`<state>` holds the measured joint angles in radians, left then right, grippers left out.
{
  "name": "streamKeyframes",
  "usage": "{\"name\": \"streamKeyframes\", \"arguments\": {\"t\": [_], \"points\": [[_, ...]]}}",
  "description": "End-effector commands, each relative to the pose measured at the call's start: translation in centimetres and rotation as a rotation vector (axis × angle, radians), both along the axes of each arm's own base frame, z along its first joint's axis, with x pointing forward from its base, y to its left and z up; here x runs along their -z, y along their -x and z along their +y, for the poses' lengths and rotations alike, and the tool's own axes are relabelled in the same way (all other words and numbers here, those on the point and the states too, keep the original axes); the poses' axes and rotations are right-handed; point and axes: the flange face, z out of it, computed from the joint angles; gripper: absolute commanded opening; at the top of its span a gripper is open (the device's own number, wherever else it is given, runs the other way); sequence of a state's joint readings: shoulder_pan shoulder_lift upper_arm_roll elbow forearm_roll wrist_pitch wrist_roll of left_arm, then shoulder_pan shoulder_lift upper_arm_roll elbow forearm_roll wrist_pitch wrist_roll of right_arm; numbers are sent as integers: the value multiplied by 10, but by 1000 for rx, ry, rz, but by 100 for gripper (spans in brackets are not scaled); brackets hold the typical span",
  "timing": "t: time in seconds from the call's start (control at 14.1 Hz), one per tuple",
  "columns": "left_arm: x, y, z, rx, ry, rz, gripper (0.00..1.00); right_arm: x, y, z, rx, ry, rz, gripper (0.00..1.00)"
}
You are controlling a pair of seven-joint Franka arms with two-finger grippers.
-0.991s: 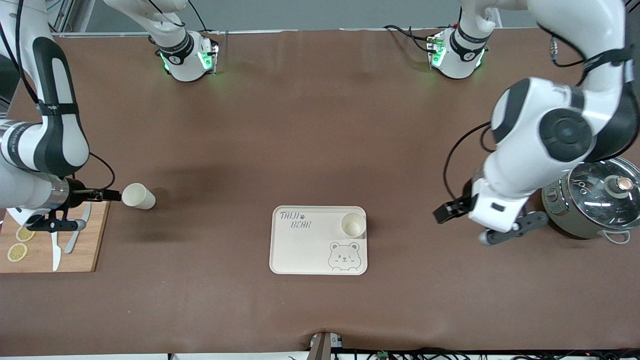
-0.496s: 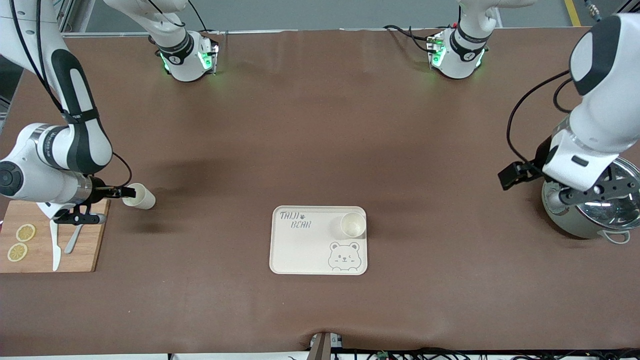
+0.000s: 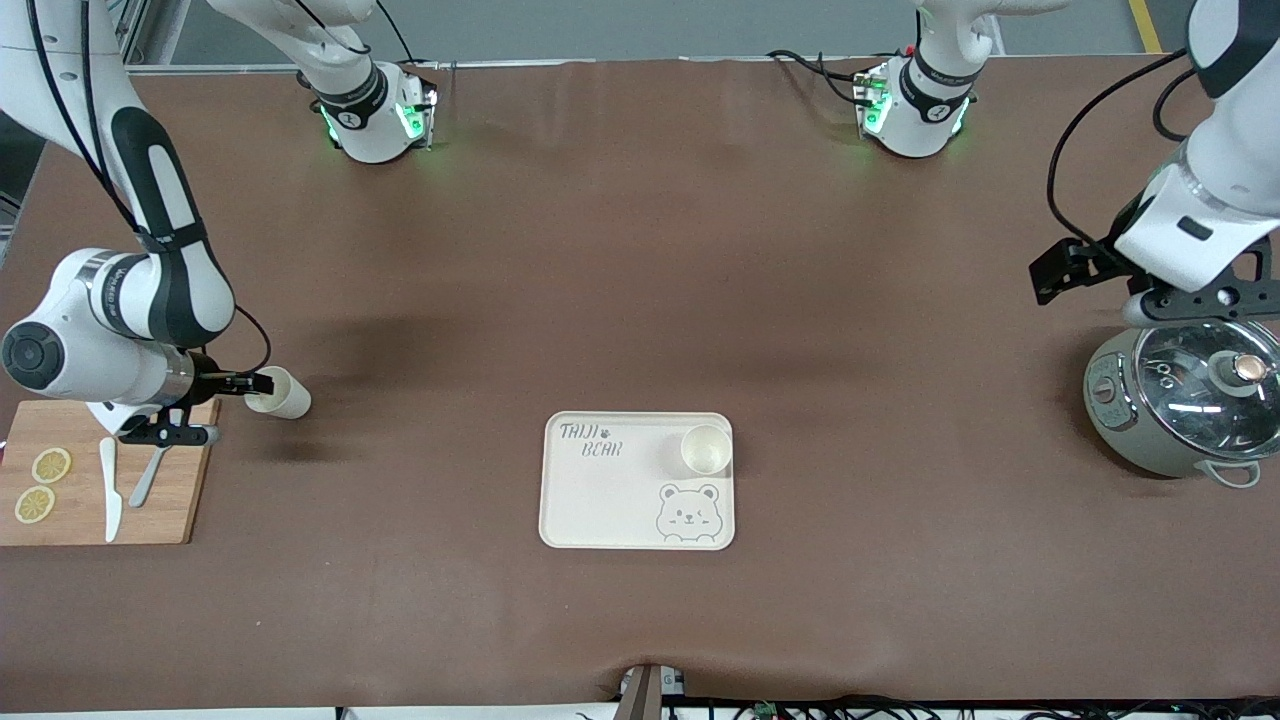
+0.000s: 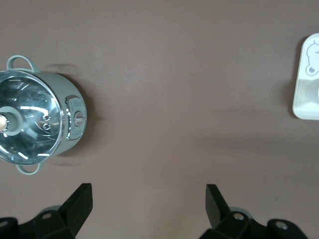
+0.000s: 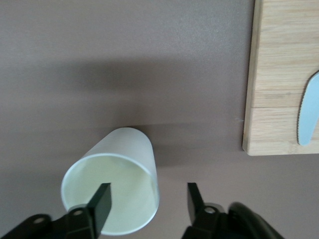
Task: Place white IKEA cup upright on tray with both arms
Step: 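Grasp the board cup with the right gripper while the left gripper withdraws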
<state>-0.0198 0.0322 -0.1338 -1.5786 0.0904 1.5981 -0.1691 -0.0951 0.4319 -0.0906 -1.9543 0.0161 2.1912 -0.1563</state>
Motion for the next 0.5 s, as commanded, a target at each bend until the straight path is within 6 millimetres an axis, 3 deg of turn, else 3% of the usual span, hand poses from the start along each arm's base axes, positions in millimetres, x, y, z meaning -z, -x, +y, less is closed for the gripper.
{"name": "streamKeyframes", "arguments": {"t": [0.0,0.07,0.14,0.42], "points": [[-9,24,8,4,36,4,100,10,6,-4,-1,3,3,28],[-10,29,8,4,45,6,100,11,7,-1,-4,0,11,9],[-11,31,8,3,47,5,100,10,8,2,-8,0,16,0],[-18,35,8,8,47,-4,100,2,4,4,-12,1,2,0]]}}
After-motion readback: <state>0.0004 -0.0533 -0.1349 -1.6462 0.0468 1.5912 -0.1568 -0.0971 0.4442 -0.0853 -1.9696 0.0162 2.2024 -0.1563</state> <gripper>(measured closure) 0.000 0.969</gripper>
